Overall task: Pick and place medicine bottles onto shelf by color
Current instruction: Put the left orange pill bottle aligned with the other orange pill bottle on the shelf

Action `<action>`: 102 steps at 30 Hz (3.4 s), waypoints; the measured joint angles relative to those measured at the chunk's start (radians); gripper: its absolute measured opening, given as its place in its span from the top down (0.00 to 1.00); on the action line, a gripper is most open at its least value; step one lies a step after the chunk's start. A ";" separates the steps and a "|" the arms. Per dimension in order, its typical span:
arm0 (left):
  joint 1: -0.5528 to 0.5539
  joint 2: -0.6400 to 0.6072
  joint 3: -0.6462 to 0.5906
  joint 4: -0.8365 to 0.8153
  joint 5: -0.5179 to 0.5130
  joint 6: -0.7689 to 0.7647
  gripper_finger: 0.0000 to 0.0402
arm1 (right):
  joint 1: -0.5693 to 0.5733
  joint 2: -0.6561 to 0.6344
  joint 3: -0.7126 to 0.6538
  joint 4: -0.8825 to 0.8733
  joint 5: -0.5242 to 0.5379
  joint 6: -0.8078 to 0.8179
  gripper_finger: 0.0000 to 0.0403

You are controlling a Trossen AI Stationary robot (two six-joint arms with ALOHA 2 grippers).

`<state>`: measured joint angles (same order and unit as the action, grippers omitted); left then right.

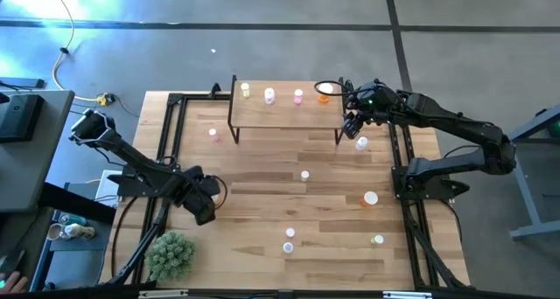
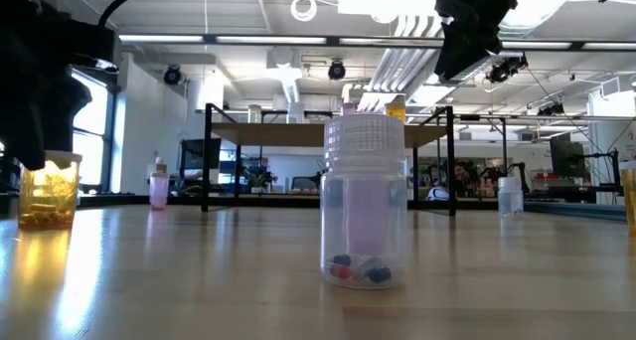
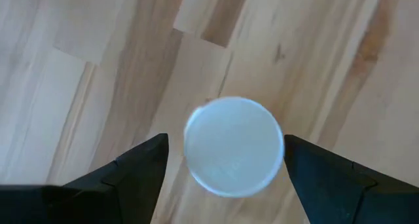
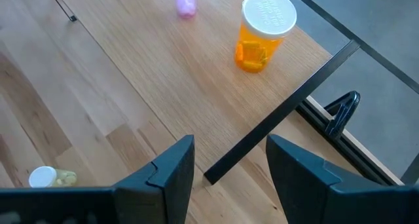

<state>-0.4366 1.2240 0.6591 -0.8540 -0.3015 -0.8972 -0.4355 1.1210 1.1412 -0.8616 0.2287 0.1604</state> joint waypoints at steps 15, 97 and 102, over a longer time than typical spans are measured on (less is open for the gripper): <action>0.061 0.001 -0.059 0.074 0.044 0.018 0.31 | 0.000 0.000 0.000 0.006 0.000 0.000 0.55; 0.514 0.001 0.080 0.723 0.073 0.849 0.51 | 0.200 0.135 0.002 0.335 -0.331 -0.223 0.24; 0.516 0.001 0.080 0.803 0.069 0.890 0.51 | 0.254 0.202 0.002 0.434 -0.362 -0.247 0.24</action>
<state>0.0795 1.2247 0.7395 -0.0505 -0.2321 -0.0070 -0.1819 1.3230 1.1427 -0.4277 -0.1337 -0.0871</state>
